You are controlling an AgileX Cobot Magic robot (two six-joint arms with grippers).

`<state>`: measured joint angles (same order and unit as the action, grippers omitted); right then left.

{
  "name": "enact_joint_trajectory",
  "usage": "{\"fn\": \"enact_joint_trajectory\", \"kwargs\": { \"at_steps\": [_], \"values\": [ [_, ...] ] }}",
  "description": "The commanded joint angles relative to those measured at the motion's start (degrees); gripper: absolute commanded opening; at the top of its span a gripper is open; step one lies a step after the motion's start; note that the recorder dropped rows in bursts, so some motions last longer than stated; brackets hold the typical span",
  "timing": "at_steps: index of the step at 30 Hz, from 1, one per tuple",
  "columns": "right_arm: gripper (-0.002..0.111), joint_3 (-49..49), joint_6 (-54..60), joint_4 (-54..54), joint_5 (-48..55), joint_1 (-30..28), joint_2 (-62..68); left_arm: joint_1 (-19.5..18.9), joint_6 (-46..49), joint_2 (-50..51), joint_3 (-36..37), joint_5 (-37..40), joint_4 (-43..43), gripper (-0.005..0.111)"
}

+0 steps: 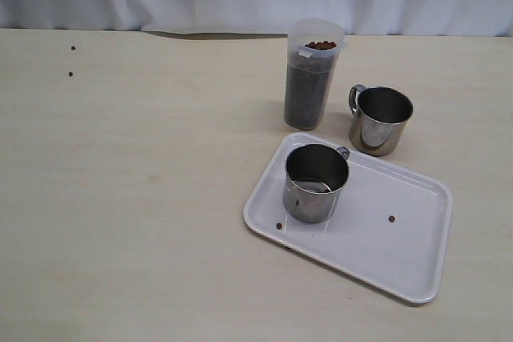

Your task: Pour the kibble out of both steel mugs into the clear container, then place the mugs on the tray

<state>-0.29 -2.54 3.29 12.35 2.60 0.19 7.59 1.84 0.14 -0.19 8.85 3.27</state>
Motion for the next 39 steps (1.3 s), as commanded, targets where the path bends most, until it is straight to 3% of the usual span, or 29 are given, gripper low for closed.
{"fn": "enact_joint_trajectory", "kwargs": {
  "at_steps": [1,13,32,39],
  "values": [
    [0.005,0.3,0.5,0.2,-0.1,1.6,-0.2,0.3,-0.5,-0.1,0.2,-0.8,0.4,0.0],
    [0.005,0.3,0.5,0.2,-0.1,13.5,-0.2,0.3,-0.5,-0.1,0.2,-0.6,0.2,0.0],
    [0.005,0.3,0.5,0.2,-0.1,14.2,-0.2,0.3,-0.4,-0.1,0.2,-0.6,0.2,0.0],
    [0.005,0.3,2.5,0.6,-17.6,14.2,-0.2,0.3,-0.4,-0.1,0.2,-0.6,0.4,0.0]
  ]
}}
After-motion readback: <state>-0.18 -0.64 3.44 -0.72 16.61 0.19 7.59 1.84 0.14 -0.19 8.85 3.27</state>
